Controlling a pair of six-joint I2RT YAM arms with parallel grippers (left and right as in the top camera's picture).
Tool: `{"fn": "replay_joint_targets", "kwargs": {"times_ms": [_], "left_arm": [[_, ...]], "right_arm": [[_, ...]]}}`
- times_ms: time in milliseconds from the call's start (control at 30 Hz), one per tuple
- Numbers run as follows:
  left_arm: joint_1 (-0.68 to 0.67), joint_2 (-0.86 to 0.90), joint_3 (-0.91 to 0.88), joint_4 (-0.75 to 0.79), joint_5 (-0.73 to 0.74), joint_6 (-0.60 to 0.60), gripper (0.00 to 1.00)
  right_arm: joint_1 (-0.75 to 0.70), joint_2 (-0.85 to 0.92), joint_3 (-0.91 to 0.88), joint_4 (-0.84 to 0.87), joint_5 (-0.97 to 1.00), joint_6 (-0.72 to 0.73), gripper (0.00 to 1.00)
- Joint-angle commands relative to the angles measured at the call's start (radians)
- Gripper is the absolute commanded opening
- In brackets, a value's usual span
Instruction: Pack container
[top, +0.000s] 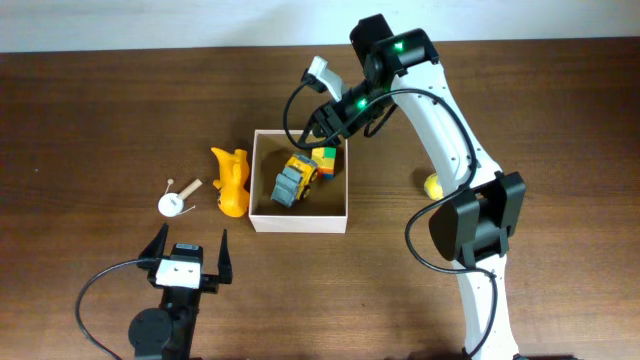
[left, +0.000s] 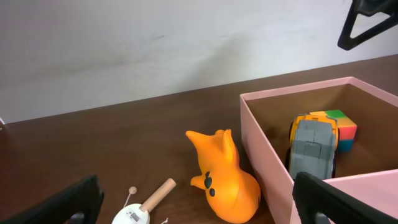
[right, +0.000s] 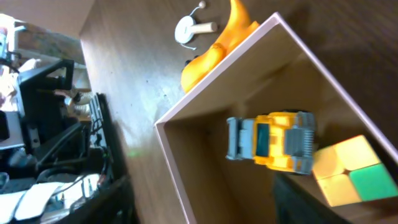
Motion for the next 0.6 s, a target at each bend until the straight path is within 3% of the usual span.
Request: {"fn": "replay_joint_targets", "kwargs": {"times_ms": [0,333,567], "left_arm": [[0.003,-0.008,-0.005,-0.003,-0.007,0.017,0.99],[0.003,-0.008,-0.005,-0.003,-0.007,0.016,0.99],[0.003,-0.008,-0.005,-0.003,-0.007,0.016,0.99]], "right_arm": [[0.017,0.003,0.023,-0.019,-0.010,-0.016,0.74],[0.125,0.003,0.013,-0.065,0.282,0.037,0.97],[0.183,0.003,-0.063,-0.029,0.515,0.178,0.97]]}}
